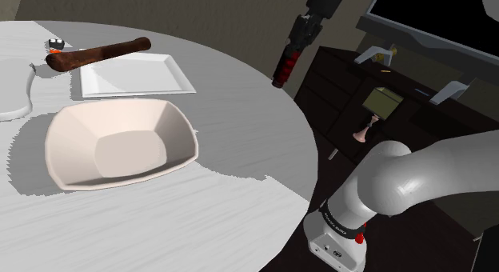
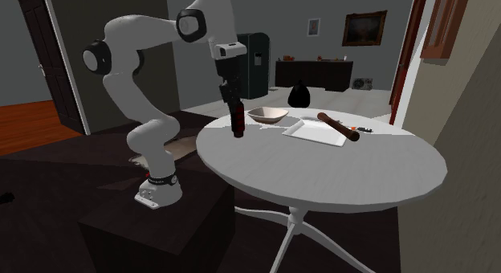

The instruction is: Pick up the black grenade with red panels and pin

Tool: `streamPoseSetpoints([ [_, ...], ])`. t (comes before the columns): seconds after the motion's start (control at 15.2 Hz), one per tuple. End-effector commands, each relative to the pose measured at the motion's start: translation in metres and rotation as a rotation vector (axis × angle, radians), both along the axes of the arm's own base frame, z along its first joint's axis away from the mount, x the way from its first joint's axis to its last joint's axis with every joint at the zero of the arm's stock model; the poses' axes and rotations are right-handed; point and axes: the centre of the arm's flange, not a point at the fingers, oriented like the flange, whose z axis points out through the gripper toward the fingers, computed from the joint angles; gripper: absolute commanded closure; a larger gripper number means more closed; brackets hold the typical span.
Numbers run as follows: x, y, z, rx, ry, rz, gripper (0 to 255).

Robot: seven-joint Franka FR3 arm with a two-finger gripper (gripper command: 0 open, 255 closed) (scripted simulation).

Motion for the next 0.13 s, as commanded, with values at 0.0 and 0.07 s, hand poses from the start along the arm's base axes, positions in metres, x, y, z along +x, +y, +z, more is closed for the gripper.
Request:
streamPoseSetpoints([
  [0.0, -0.0007, -0.0006, 0.0069, 0.0, 0.0, 0.0, 255],
  [0.07, -0.0006, -0.0006, 0.0069, 0.0, 0.0, 0.0, 255],
])
